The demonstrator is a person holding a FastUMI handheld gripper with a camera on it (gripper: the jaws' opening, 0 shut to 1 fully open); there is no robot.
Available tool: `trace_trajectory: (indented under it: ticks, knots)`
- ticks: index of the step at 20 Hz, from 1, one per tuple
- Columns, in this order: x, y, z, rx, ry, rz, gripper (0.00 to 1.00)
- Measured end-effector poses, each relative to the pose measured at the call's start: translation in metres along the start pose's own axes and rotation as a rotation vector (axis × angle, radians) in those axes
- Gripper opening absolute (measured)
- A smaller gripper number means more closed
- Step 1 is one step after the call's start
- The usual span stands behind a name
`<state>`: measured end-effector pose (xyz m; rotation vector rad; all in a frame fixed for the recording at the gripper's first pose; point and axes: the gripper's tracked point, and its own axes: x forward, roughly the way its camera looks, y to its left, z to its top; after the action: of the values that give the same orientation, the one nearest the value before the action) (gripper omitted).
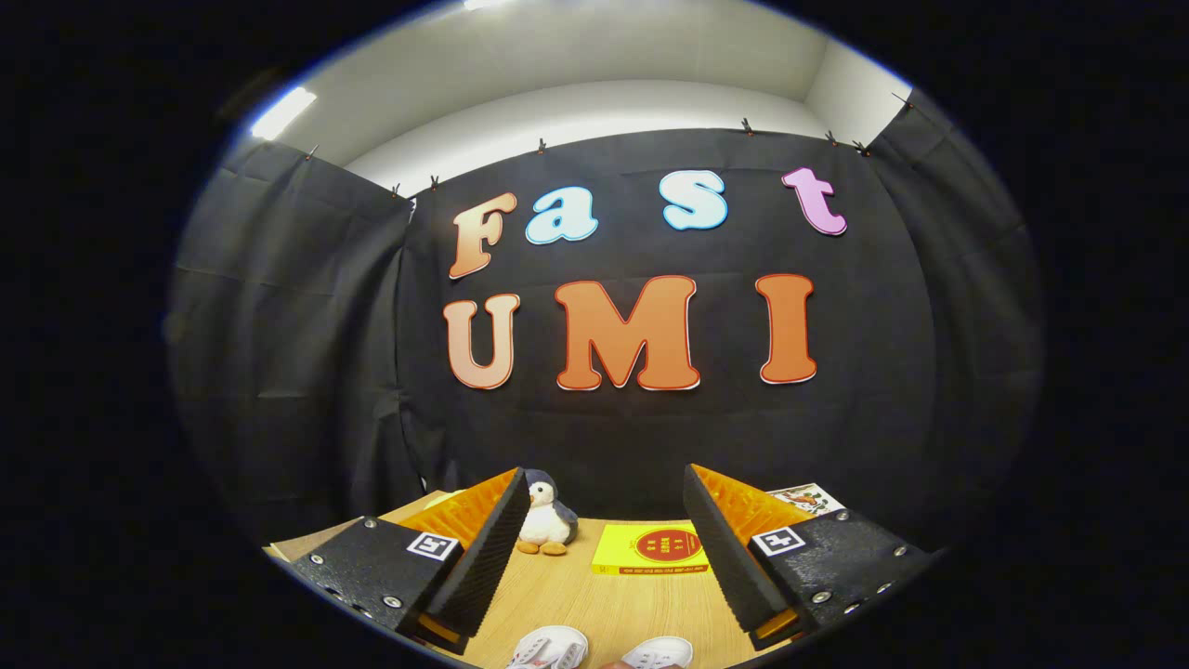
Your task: Open the storage box then place both shoes into the box .Put the left shoe in first, then the right shoe, with the right side of both shoes facing outward in a uniform manner.
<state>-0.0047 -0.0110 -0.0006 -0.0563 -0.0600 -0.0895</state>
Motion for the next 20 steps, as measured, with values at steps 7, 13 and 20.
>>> trace_trajectory:
  ticks: [7,13,20]
  knots:
    - [-0.003,0.02,-0.02,0.033,0.059,0.039,0.99]
    - [-0.008,0.063,-0.053,0.109,0.184,0.167,0.99]
    - [-0.024,0.113,-0.108,0.272,0.427,0.319,0.99]
